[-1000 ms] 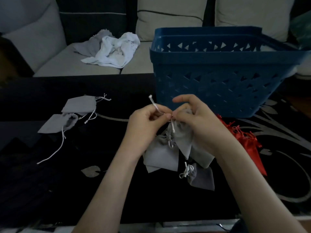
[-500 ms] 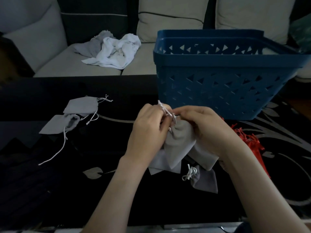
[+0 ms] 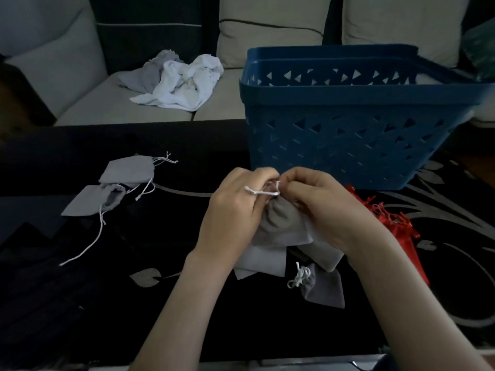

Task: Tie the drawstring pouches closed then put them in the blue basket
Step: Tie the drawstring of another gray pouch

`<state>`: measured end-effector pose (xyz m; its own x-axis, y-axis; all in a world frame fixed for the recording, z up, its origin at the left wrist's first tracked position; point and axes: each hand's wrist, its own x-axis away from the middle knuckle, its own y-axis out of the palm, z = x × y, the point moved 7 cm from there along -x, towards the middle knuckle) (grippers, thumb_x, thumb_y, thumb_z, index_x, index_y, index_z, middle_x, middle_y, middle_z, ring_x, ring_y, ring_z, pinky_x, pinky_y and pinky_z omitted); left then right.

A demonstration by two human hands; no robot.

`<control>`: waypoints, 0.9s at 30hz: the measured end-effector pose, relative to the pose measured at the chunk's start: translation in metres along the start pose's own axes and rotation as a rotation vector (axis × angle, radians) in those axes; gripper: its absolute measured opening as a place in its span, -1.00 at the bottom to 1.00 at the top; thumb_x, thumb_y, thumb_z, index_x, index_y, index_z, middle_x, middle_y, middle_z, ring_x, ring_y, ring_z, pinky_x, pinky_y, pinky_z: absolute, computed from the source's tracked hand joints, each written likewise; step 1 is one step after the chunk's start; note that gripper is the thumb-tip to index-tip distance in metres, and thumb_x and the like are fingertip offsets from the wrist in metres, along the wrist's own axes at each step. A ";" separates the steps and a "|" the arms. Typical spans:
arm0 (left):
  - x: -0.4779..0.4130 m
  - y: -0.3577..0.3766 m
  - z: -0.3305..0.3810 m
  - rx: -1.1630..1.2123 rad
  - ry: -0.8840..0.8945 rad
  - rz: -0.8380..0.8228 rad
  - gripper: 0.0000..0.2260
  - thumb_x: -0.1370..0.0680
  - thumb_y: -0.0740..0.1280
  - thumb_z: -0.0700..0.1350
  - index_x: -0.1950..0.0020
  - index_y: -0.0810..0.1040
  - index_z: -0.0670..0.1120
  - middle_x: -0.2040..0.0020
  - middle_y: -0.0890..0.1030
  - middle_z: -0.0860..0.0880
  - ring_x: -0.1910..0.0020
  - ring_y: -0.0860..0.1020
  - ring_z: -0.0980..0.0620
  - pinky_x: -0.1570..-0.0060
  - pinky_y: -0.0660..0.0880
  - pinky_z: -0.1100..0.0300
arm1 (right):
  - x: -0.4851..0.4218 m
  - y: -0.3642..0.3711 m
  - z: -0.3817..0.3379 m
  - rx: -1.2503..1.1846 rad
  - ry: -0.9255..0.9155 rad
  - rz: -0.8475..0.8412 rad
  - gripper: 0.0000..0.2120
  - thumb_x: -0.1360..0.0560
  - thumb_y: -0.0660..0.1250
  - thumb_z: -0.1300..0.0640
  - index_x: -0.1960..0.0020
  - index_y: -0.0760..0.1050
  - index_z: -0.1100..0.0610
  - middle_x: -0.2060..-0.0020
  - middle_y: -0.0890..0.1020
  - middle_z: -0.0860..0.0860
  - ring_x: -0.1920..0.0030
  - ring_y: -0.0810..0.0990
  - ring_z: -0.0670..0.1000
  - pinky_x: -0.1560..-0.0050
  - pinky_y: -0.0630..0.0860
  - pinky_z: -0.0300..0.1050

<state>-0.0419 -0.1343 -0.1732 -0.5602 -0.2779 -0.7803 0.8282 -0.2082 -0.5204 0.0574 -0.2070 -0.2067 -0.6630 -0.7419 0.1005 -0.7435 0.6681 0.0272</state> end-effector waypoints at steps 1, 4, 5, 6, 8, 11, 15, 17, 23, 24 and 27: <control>0.001 0.002 -0.001 0.012 -0.011 -0.019 -0.87 -0.53 0.30 -0.17 0.01 0.62 -0.16 0.19 0.58 -0.04 0.16 0.47 0.13 0.07 0.32 0.49 | -0.001 -0.001 0.000 -0.016 -0.004 0.044 -0.82 -0.50 0.24 0.35 0.25 0.47 0.18 0.39 0.50 0.09 0.33 0.47 0.01 0.21 0.41 -0.08; 0.001 0.009 -0.007 0.078 -0.050 -0.095 -0.82 -0.56 0.28 -0.17 -0.09 0.63 -0.09 0.11 0.61 -0.03 0.09 0.51 0.16 0.03 0.33 0.55 | -0.003 -0.007 -0.001 -0.046 -0.047 0.147 -0.80 -0.52 0.21 0.32 0.25 0.45 0.13 0.36 0.50 0.07 0.27 0.48 0.04 0.18 0.42 -0.04; 0.000 0.009 -0.008 0.117 -0.076 -0.110 -0.81 -0.57 0.28 -0.17 -0.12 0.63 -0.07 0.09 0.62 0.00 0.08 0.53 0.18 0.03 0.36 0.54 | -0.003 -0.009 -0.002 -0.051 -0.058 0.167 -0.80 -0.52 0.21 0.30 0.24 0.45 0.12 0.35 0.51 0.07 0.26 0.49 0.04 0.18 0.43 -0.05; 0.000 0.009 -0.010 0.160 -0.105 -0.116 -0.81 -0.58 0.27 -0.15 -0.13 0.63 -0.04 0.08 0.63 0.02 0.07 0.54 0.20 0.03 0.40 0.51 | -0.002 -0.010 -0.002 -0.053 -0.070 0.183 -0.81 -0.53 0.21 0.29 0.23 0.45 0.11 0.34 0.53 0.07 0.26 0.50 0.03 0.18 0.45 -0.06; -0.001 0.008 -0.012 0.234 -0.173 -0.109 -0.79 -0.59 0.25 -0.06 -0.13 0.63 -0.02 0.09 0.63 0.04 0.07 0.57 0.21 0.06 0.43 0.47 | -0.001 -0.012 -0.004 -0.044 -0.099 0.215 -0.83 -0.54 0.21 0.27 0.20 0.46 0.12 0.33 0.55 0.07 0.28 0.53 0.02 0.20 0.48 -0.06; 0.000 0.010 -0.018 0.348 -0.277 -0.100 -0.76 -0.60 0.21 -0.01 -0.12 0.63 -0.02 0.05 0.65 0.05 0.03 0.59 0.21 0.02 0.48 0.38 | 0.002 -0.017 -0.007 -0.007 -0.142 0.293 -0.90 -0.56 0.20 0.24 0.10 0.46 0.15 0.33 0.56 0.09 0.28 0.54 0.05 0.20 0.50 -0.03; 0.000 0.013 -0.023 0.475 -0.400 -0.120 -0.78 -0.62 0.16 -0.03 -0.04 0.61 0.01 0.04 0.65 0.12 -0.02 0.58 0.23 -0.01 0.47 0.35 | 0.005 -0.022 -0.009 -0.101 -0.204 0.326 -0.93 -0.59 0.21 0.22 -0.05 0.44 0.19 0.38 0.61 0.00 0.33 0.57 0.00 0.27 0.53 -0.14; 0.001 0.016 -0.024 0.535 -0.459 -0.148 -0.77 -0.64 0.15 -0.03 -0.02 0.61 0.02 0.07 0.66 0.14 0.02 0.60 0.23 0.02 0.50 0.31 | 0.004 -0.025 -0.011 -0.123 -0.252 0.364 -0.92 -0.59 0.21 0.25 -0.08 0.42 0.21 0.37 0.62 -0.01 0.30 0.58 -0.04 0.20 0.54 -0.18; 0.001 0.008 -0.033 0.697 -0.662 -0.007 -0.66 -0.66 0.09 -0.01 0.03 0.66 0.01 0.27 0.62 -0.01 0.38 0.41 0.22 0.32 0.37 0.39 | 0.002 -0.037 -0.014 -0.442 -0.354 0.404 -0.89 -0.56 0.19 0.31 0.03 0.41 0.13 0.35 0.45 0.02 0.26 0.51 -0.07 0.11 0.46 -0.18; 0.002 0.007 -0.035 0.727 -0.697 0.022 -0.66 -0.66 0.10 -0.02 0.07 0.66 0.01 0.31 0.60 0.03 0.39 0.38 0.20 0.34 0.35 0.38 | 0.002 -0.037 -0.015 -0.570 -0.375 0.371 -0.88 -0.55 0.19 0.33 0.04 0.41 0.13 0.36 0.42 0.03 0.19 0.56 -0.03 0.03 0.49 -0.13; 0.007 0.011 -0.042 0.708 -0.830 0.007 -0.65 -0.64 0.15 -0.04 0.25 0.60 -0.06 0.44 0.51 0.11 0.45 0.39 0.22 0.35 0.35 0.36 | 0.004 -0.034 -0.013 -0.964 -0.370 0.275 -0.81 -0.56 0.14 0.40 0.10 0.36 0.14 0.41 0.43 0.04 0.10 0.67 0.06 -0.06 0.58 -0.06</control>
<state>-0.0360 -0.0992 -0.1994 -0.6134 -0.7719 -0.1669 0.7820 -0.6232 0.0078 0.0814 -0.2316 -0.1944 -0.9031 -0.4217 -0.0811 -0.2891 0.4574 0.8410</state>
